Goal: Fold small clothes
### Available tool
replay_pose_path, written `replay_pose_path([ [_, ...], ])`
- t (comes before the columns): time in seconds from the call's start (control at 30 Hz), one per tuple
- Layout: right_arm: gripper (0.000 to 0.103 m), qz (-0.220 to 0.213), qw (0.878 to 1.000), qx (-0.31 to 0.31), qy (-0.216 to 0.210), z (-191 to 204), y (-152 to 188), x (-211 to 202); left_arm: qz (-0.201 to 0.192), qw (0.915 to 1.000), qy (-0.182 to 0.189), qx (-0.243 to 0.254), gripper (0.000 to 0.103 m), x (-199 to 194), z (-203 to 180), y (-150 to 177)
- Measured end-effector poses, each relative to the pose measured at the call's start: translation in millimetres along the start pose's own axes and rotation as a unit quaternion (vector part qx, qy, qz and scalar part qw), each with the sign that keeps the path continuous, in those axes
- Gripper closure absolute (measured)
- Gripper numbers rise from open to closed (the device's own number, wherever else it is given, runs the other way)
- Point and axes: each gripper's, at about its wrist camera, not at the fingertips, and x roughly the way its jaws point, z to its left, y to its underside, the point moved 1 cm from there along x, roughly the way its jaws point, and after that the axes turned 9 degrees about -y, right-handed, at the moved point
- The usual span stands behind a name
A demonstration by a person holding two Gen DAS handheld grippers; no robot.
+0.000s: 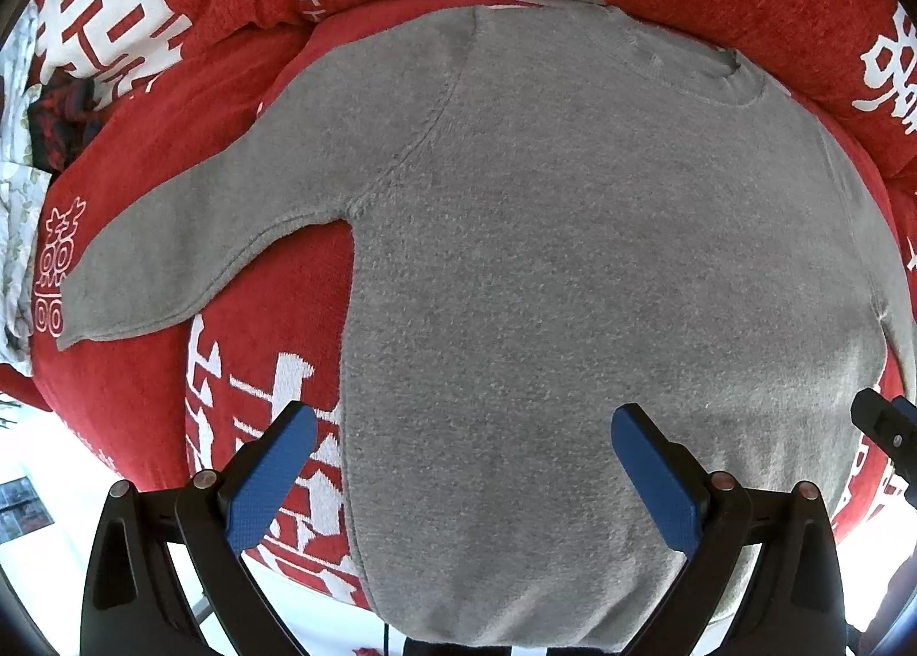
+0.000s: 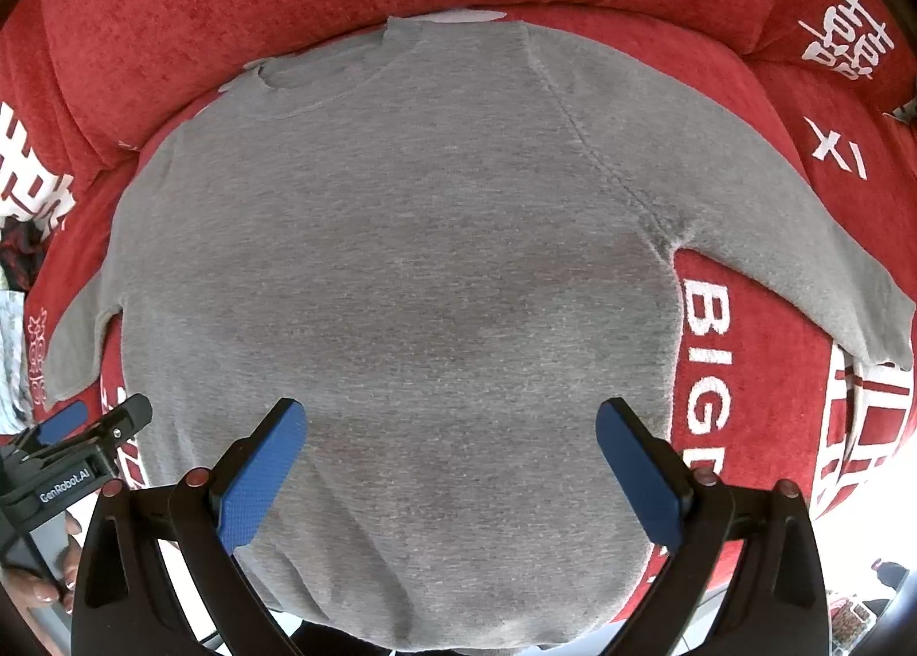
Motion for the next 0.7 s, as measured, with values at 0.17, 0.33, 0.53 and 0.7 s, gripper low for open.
replay_pose_path([
  [0.17,0.002,0.000,1.000,-0.001,0.001,4.6,1.6,0.2,0.001,1.0000,0.001,-0.001,0.000,1.5,1.7,0.7],
  [0.33,0.002,0.001,1.000,-0.002,0.002,8.2,1.7,0.5,0.001,1.0000,0.004,-0.004,0.000,3.5,3.8,1.2],
  [0.53,0.002,0.002,1.000,-0.002,0.003,9.0,2.1,0.7,0.002,1.0000,0.006,-0.004,0.000,4.4,5.7,1.1],
  [0.7,0.002,0.002,1.000,-0.003,0.004,12.0,3.1,1.1,0.002,1.0000,0.009,-0.004,0.000,4.9,8.2,2.0],
])
